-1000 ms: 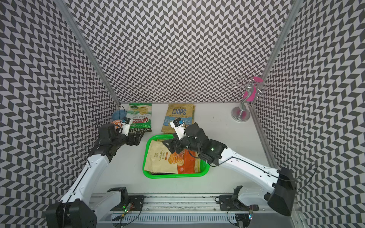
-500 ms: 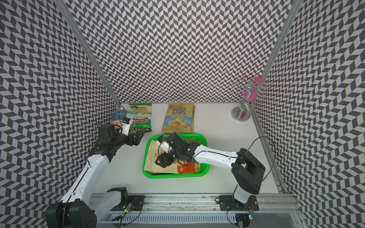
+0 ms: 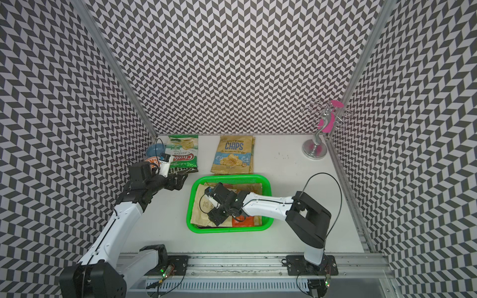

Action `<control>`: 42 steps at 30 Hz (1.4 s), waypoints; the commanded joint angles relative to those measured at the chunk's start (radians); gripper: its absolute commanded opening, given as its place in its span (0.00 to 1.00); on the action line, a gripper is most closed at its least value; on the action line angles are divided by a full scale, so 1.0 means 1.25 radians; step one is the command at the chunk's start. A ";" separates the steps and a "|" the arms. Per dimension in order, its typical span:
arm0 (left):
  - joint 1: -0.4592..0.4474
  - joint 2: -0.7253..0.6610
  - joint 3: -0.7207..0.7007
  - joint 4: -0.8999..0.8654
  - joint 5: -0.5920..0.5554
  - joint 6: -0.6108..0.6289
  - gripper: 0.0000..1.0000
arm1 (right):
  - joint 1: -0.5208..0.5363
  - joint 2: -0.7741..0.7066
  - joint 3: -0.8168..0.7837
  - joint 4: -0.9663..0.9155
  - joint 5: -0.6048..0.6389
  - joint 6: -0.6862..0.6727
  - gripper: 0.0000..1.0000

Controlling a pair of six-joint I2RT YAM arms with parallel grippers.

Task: Put the potato chips into the basket
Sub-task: Place the potato chip in the basket, then pick up the potato chip from the center of the board.

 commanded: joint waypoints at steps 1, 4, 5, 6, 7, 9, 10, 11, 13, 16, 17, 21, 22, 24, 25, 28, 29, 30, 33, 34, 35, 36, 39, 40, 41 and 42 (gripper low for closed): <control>0.003 -0.012 0.000 0.014 -0.001 -0.004 0.99 | -0.003 -0.005 -0.024 -0.099 0.159 -0.027 0.74; 0.003 -0.010 0.001 0.014 -0.001 -0.004 0.99 | -0.003 -0.011 -0.023 -0.124 0.220 -0.037 0.74; 0.002 -0.011 0.000 0.014 -0.001 -0.004 0.99 | -0.003 -0.015 -0.023 -0.130 0.234 -0.041 0.74; 0.003 -0.011 0.000 0.014 -0.001 -0.004 0.99 | -0.004 -0.023 -0.022 -0.134 0.242 -0.044 0.74; 0.002 -0.011 0.001 0.014 0.000 -0.004 0.99 | -0.005 -0.032 -0.022 -0.134 0.246 -0.049 0.74; 0.002 -0.011 0.001 0.014 -0.001 -0.004 0.99 | -0.007 -0.052 -0.015 -0.134 0.248 -0.056 0.74; 0.003 -0.010 0.001 0.014 -0.001 -0.004 0.99 | -0.009 -0.066 -0.008 -0.133 0.238 -0.061 0.74; 0.002 -0.010 0.001 0.015 -0.001 -0.004 0.99 | -0.010 -0.078 -0.002 -0.128 0.225 -0.064 0.74; 0.004 -0.009 0.001 0.014 -0.001 -0.004 0.99 | -0.018 -0.111 0.016 -0.113 0.189 -0.069 0.74; 0.003 -0.007 0.001 0.013 -0.003 -0.004 0.99 | -0.063 -0.172 0.034 -0.061 0.089 -0.058 0.73; 0.003 -0.008 0.001 0.013 -0.004 -0.004 0.99 | -0.084 -0.185 0.036 -0.042 0.051 -0.049 0.73; 0.003 -0.007 0.000 0.014 -0.008 -0.005 0.99 | -0.214 -0.203 0.059 0.025 -0.069 0.001 0.72; 0.004 -0.007 0.000 0.014 -0.009 -0.005 0.99 | -0.238 -0.200 0.062 0.047 -0.077 0.011 0.72; 0.003 -0.007 0.000 0.015 -0.008 -0.006 0.99 | -0.287 -0.185 0.064 0.099 -0.087 0.036 0.73; 0.004 -0.007 0.000 0.015 -0.008 -0.006 0.99 | -0.309 -0.174 0.071 0.112 -0.098 0.043 0.73; 0.004 -0.008 0.001 0.014 -0.008 -0.005 0.99 | -0.373 -0.112 0.113 0.137 -0.132 0.066 0.73; 0.003 -0.007 0.000 0.014 -0.007 -0.005 0.99 | -0.395 -0.086 0.132 0.141 -0.147 0.070 0.73; 0.003 -0.009 0.000 0.013 -0.008 -0.006 0.99 | -0.414 -0.059 0.155 0.142 -0.164 0.073 0.73; 0.003 -0.008 0.000 0.014 -0.008 -0.004 0.99 | -0.464 0.026 0.220 0.140 -0.202 0.072 0.73; 0.004 -0.007 -0.001 0.015 -0.009 -0.004 0.99 | -0.475 0.052 0.244 0.136 -0.209 0.073 0.73; 0.004 -0.007 -0.001 0.014 -0.010 -0.004 0.99 | -0.489 0.085 0.271 0.130 -0.215 0.072 0.73; 0.004 -0.006 0.000 0.014 -0.011 -0.004 0.99 | -0.502 0.118 0.301 0.119 -0.219 0.071 0.73; 0.004 -0.005 -0.001 0.014 -0.012 -0.004 0.99 | -0.536 0.214 0.388 0.081 -0.219 0.069 0.72; 0.004 -0.005 0.000 0.015 -0.012 -0.004 0.99 | -0.545 0.240 0.411 0.073 -0.220 0.068 0.72; 0.004 -0.005 0.000 0.016 -0.013 -0.004 0.99 | -0.553 0.271 0.440 0.062 -0.223 0.064 0.72; 0.004 -0.004 -0.001 0.016 -0.013 -0.004 0.99 | -0.559 0.298 0.467 0.054 -0.224 0.062 0.72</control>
